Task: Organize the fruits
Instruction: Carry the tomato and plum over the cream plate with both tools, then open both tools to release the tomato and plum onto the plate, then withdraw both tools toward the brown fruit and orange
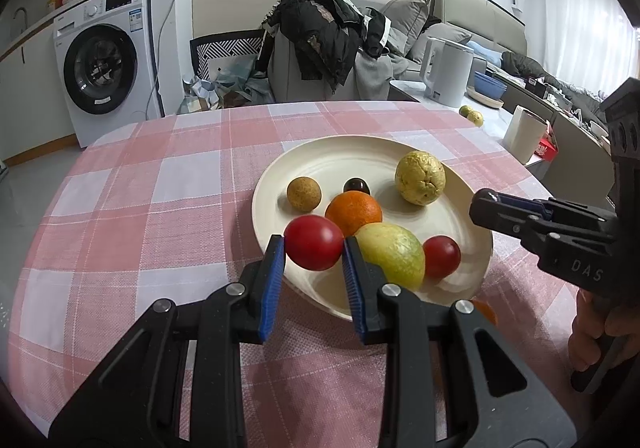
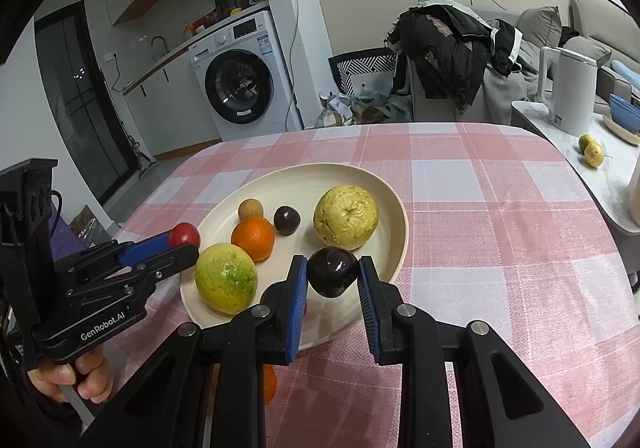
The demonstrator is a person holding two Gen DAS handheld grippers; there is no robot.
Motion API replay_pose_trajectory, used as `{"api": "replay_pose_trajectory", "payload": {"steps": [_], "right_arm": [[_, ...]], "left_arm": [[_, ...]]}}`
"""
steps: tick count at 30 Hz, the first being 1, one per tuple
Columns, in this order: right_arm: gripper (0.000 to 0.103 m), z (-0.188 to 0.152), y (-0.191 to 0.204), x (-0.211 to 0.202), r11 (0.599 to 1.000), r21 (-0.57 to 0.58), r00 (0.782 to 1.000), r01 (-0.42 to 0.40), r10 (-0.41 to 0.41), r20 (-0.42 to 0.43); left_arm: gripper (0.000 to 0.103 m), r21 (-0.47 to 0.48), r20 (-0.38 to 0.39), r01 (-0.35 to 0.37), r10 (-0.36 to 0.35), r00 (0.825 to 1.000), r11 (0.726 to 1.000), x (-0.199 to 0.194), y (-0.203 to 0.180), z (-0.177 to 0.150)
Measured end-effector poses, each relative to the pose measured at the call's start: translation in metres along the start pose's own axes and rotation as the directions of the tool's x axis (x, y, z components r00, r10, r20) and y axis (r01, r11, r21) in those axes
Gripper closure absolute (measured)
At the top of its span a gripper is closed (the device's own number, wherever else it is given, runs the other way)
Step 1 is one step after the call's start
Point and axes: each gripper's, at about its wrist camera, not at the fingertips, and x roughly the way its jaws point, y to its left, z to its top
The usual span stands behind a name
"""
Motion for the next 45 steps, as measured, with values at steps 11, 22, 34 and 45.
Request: {"api": "replay_pose_trajectory", "payload": {"steps": [11, 22, 34, 45], "right_arm": [[0.077, -0.002, 0.0, 0.007, 1.0, -0.005, 1.0, 0.02, -0.02, -0.019], [0.072, -0.002, -0.005, 0.002, 0.998, -0.004, 0.998, 0.064, -0.064, -0.014], [0.004, -0.014, 0.001, -0.029, 0.997, -0.041, 0.997, 0.06, -0.062, -0.044], [0.0, -0.044, 0.013, -0.049, 0.985, -0.133, 0.991, 0.106, -0.116, -0.067]], "left_arm": [[0.077, -0.002, -0.01, 0.002, -0.002, 1.0, 1.0, 0.003, -0.001, -0.001], [0.054, 0.009, 0.011, -0.002, 0.002, 1.0, 1.0, -0.009, 0.001, -0.001], [0.001, 0.012, 0.04, 0.023, -0.023, 0.999, 1.0, -0.065, -0.007, -0.018], [0.001, 0.005, 0.054, 0.068, -0.068, 0.996, 0.998, -0.095, -0.029, -0.049]]}}
